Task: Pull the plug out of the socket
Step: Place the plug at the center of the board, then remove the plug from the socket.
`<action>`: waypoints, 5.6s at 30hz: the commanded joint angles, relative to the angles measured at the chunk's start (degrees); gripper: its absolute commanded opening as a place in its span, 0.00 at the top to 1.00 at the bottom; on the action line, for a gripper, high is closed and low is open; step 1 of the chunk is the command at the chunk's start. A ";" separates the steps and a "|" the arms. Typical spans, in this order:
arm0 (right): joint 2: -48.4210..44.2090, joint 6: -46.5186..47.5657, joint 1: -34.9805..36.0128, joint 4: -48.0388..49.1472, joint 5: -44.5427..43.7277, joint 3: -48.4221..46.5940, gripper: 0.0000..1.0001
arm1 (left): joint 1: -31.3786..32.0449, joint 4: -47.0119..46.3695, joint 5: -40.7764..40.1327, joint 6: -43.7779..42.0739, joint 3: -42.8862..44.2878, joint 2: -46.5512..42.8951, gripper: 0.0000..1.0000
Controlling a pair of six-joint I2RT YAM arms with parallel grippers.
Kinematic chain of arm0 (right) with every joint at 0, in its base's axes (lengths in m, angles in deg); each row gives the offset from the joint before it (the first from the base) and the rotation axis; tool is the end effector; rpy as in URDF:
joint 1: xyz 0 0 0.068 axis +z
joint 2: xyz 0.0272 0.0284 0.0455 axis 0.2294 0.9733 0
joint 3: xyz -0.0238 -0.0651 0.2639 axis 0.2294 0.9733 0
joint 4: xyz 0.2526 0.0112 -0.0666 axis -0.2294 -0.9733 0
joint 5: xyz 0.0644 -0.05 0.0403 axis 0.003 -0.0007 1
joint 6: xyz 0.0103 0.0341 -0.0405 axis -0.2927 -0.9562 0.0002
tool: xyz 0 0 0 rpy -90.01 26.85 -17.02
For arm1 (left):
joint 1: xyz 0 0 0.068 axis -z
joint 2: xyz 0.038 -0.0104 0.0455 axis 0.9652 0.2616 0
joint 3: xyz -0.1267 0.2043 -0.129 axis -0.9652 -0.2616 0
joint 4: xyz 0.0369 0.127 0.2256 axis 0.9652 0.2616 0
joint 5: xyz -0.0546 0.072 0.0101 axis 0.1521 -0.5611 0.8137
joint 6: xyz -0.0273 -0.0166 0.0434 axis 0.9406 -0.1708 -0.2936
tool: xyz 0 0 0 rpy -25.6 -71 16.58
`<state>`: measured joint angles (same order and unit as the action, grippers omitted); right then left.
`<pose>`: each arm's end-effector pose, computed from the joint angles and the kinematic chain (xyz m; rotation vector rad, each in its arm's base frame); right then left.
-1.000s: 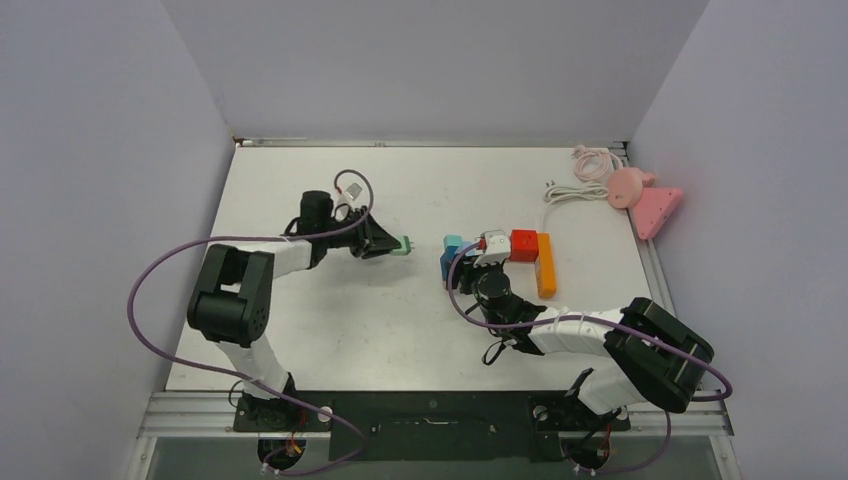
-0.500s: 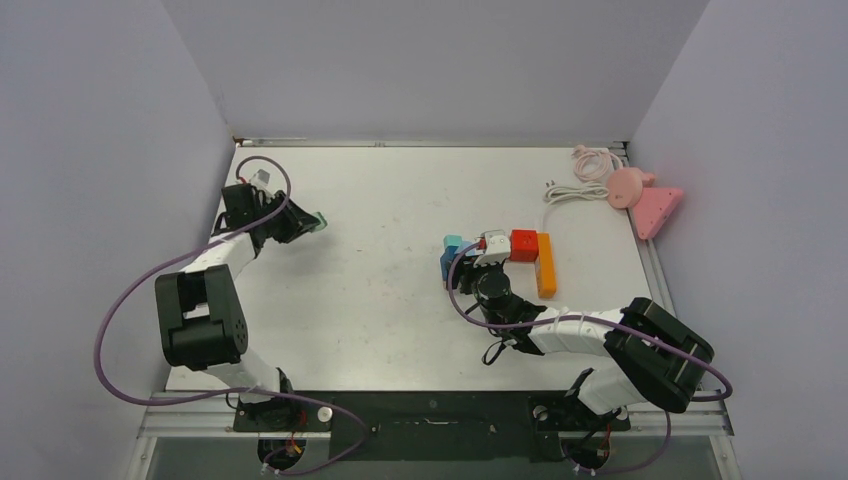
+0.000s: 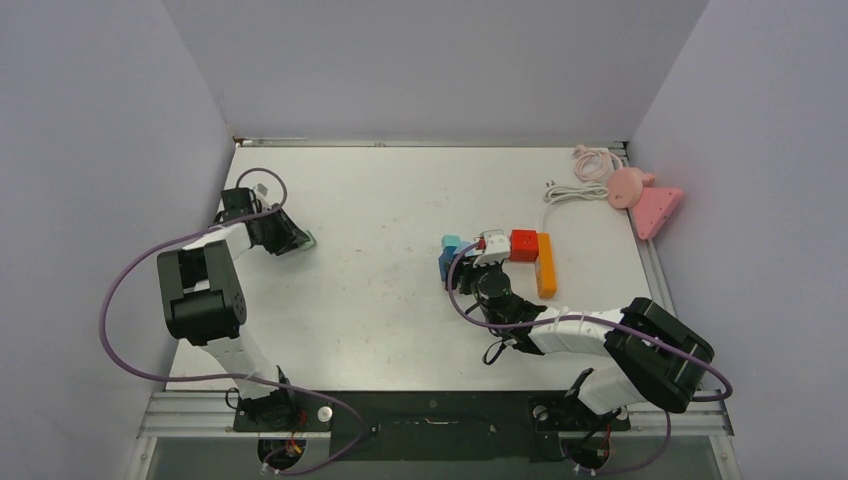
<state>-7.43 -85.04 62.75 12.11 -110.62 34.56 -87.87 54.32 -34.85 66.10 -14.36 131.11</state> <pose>0.1843 0.1931 0.1760 -0.1446 1.8335 0.4890 0.3498 0.0658 0.1625 -0.6776 2.4308 -0.6390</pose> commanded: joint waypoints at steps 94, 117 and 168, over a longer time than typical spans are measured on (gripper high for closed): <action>-18.55 -26.46 -6.69 18.41 33.32 -5.12 0.95 | 36.50 -79.57 37.67 46.28 -16.86 -14.59 0.51; -14.31 -24.84 -13.35 4.66 40.33 -3.00 0.25 | 36.07 -70.17 34.79 38.95 -18.80 -11.87 0.82; 20.73 -58.15 -28.21 54.18 95.72 -11.84 0.95 | 35.71 -16.49 32.72 -7.03 -6.39 -19.53 0.84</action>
<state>10.21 -129.39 34.32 41.70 -17.23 22.32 -52.07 35.43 -0.99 64.20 -24.78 113.89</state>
